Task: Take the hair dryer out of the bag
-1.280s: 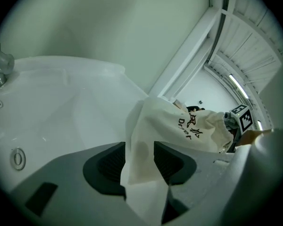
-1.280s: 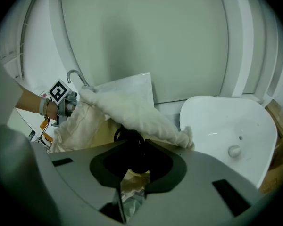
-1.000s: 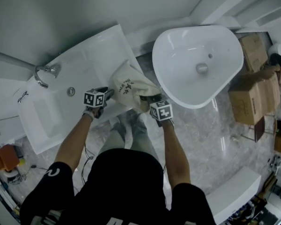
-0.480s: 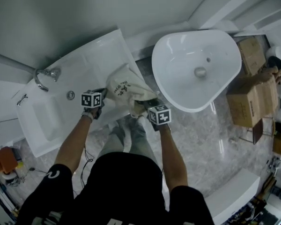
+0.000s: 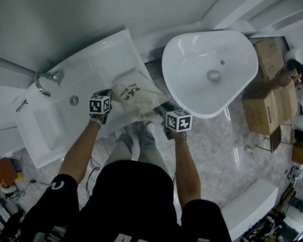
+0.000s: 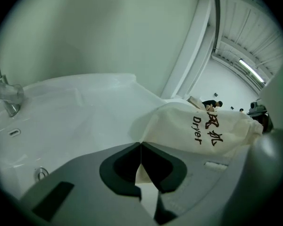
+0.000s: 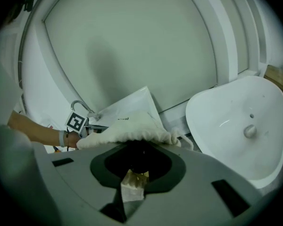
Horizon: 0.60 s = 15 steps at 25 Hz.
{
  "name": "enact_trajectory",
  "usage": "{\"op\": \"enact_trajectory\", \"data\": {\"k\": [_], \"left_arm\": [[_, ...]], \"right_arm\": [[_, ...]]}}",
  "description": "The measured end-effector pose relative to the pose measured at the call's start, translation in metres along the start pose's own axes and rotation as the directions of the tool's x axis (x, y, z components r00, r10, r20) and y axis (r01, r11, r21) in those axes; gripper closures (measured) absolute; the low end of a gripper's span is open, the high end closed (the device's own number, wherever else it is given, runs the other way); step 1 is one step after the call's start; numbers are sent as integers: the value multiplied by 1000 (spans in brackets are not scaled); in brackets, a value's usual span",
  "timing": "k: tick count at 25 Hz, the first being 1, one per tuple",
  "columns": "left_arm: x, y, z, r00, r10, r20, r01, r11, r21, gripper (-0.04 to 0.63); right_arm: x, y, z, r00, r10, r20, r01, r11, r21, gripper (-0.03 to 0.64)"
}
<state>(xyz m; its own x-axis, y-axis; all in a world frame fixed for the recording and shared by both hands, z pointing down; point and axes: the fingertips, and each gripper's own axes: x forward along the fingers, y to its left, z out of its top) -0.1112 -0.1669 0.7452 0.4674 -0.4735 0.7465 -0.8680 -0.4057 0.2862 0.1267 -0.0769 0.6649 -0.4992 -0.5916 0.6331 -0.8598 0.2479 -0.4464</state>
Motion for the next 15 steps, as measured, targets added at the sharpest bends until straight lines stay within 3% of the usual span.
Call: {"op": "enact_trajectory", "data": {"k": [3,6,11,15], "left_arm": [[4,-4,-8,1000,-4,-19,3,1000,-15,594],[5,-11,-11,996,-83,-31,81,996,-48,584],[-1,-14,21,981,-192,25,192,981,-15,515],[2,-34,55,954,-298,33,294,952,83,514]], "right_arm": [[-7,-10,1,1000,-28,12,27,999,37,561],[-4,-19,-15,998,-56,-40,55,998,-24,561],[3,-31,-36,994,-70,-84,65,996,-62,561],[9,-34,-42,995,-67,-78,64,997,-40,560]]}}
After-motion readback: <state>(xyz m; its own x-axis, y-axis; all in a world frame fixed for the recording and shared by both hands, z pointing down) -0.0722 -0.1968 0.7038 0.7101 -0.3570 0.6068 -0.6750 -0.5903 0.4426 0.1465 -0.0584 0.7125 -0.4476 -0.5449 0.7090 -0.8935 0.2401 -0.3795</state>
